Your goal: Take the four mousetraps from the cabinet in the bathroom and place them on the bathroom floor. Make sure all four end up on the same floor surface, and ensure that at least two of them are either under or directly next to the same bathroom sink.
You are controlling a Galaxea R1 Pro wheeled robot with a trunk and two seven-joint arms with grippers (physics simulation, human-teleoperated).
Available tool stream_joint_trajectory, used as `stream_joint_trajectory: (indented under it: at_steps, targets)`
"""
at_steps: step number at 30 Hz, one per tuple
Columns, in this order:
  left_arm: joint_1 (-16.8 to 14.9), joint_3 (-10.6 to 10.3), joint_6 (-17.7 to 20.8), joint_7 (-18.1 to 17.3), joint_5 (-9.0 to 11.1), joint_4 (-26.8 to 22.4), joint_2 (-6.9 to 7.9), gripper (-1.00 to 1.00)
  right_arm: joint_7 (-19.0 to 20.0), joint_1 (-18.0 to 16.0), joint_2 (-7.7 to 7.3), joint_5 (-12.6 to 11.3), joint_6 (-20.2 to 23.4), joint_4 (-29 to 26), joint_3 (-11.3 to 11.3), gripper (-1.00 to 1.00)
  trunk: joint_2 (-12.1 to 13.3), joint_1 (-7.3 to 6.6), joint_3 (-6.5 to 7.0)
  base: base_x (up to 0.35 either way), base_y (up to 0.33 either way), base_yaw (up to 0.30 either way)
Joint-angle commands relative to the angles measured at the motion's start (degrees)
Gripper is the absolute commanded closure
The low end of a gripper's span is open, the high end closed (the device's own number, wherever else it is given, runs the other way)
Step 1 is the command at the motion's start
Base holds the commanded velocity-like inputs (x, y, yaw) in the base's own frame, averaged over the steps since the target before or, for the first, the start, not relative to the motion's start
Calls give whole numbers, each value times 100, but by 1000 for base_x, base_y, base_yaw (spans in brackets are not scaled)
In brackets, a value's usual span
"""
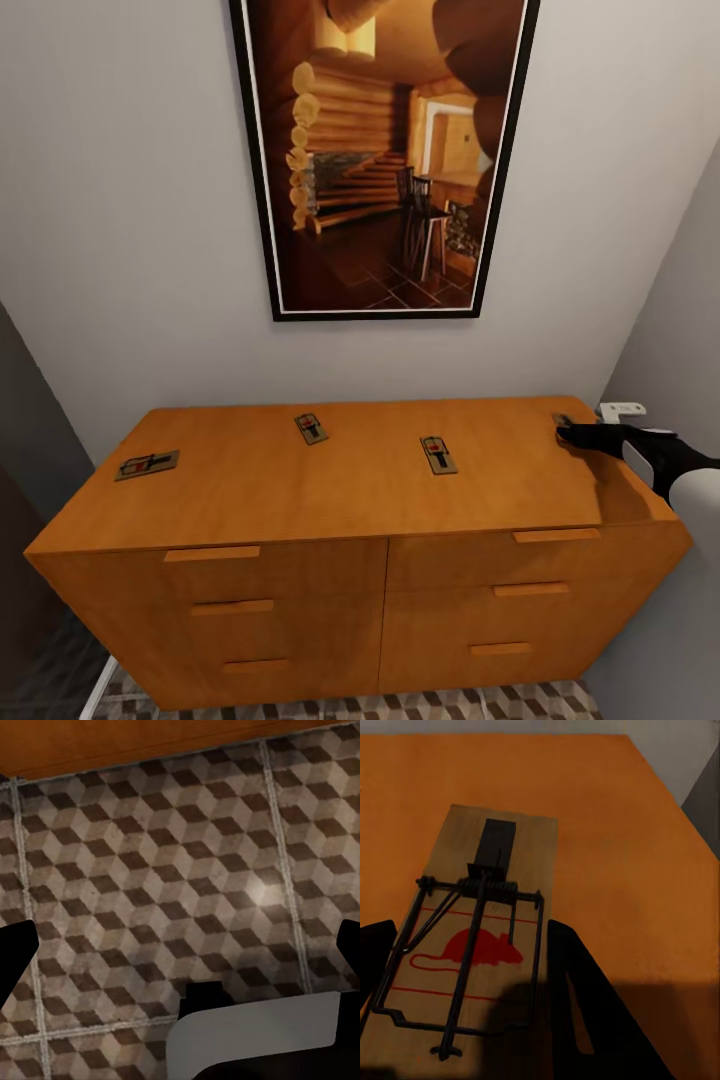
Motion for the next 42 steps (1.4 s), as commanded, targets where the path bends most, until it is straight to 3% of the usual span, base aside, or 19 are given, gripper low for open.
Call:
stream_joint_trajectory:
  at_steps: [1,21,30,42]
  targets:
    - [-11,-35,-38,11,-4,23,-1,-100,27,7,-2,6,30,462,65,100,-2,0,-6,0,0,0]
    - [-11,-35,-38,11,-4,25,-1,-100,32,14,-9,6,25,452,65,100,-2,0,-6,0,0,0]
    - [-11,-35,-38,11,-4,24,-7,-100,12,14,-55,10,110,-89,30,100,-2,0,-6,0,0,0]
    - [-11,-35,-38,11,-4,24,-7,-100,9,14,-55,8,1044,-1188,44,100,-2,0,-6,0,0,0]
